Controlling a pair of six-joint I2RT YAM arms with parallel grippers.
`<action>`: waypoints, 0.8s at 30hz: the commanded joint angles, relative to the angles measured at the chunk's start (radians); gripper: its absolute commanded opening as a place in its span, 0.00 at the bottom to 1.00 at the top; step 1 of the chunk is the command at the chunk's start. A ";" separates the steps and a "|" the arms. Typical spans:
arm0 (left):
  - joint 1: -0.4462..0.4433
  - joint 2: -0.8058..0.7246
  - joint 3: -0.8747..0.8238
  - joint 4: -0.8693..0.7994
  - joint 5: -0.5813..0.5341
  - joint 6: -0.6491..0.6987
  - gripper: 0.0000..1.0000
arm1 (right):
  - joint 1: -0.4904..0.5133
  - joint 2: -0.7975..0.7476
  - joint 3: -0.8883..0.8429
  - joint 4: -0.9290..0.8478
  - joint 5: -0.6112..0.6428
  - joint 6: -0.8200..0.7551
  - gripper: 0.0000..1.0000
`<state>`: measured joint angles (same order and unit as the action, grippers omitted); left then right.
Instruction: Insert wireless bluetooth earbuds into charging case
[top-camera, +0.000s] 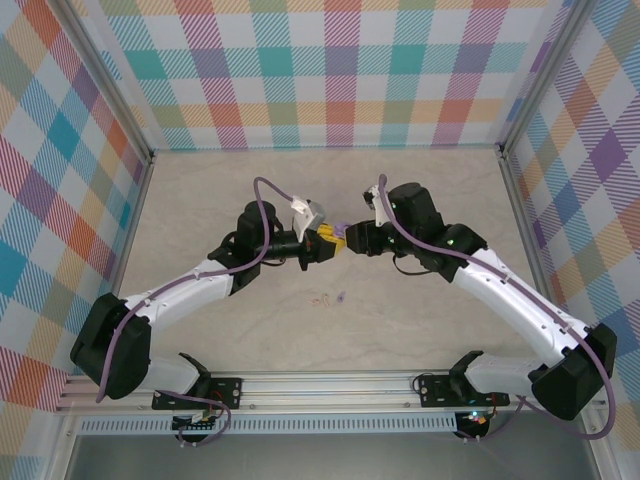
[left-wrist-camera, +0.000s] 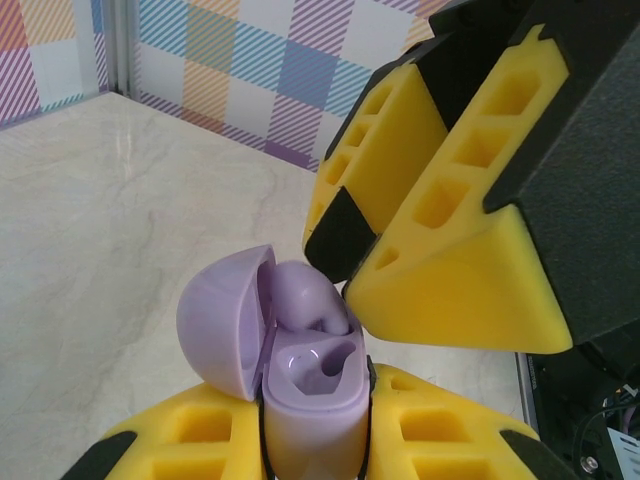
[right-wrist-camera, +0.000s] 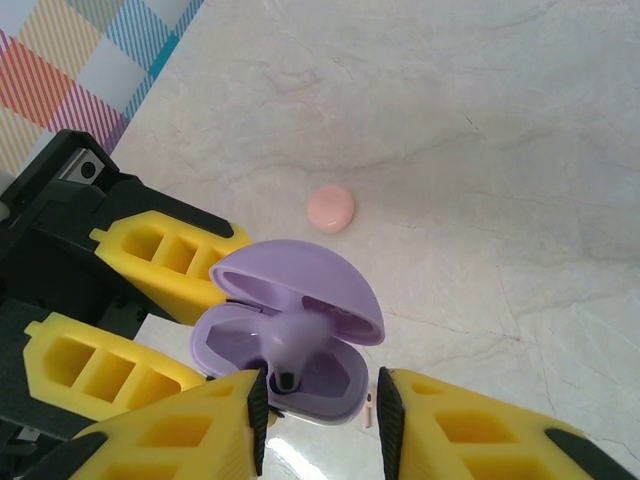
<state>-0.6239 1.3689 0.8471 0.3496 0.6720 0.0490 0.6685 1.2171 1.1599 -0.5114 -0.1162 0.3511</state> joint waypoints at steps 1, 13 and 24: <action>-0.019 -0.023 -0.004 -0.004 0.032 0.032 0.06 | 0.005 0.010 0.029 -0.003 -0.004 0.007 0.38; -0.022 -0.038 -0.015 -0.026 -0.037 0.049 0.06 | 0.004 -0.009 0.018 0.009 0.019 0.016 0.51; -0.018 -0.051 -0.041 -0.014 -0.140 0.026 0.06 | 0.003 -0.041 -0.009 -0.050 0.214 0.068 0.59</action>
<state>-0.6331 1.3502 0.8192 0.3141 0.5575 0.0776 0.6685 1.1927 1.1606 -0.5213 -0.0010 0.3847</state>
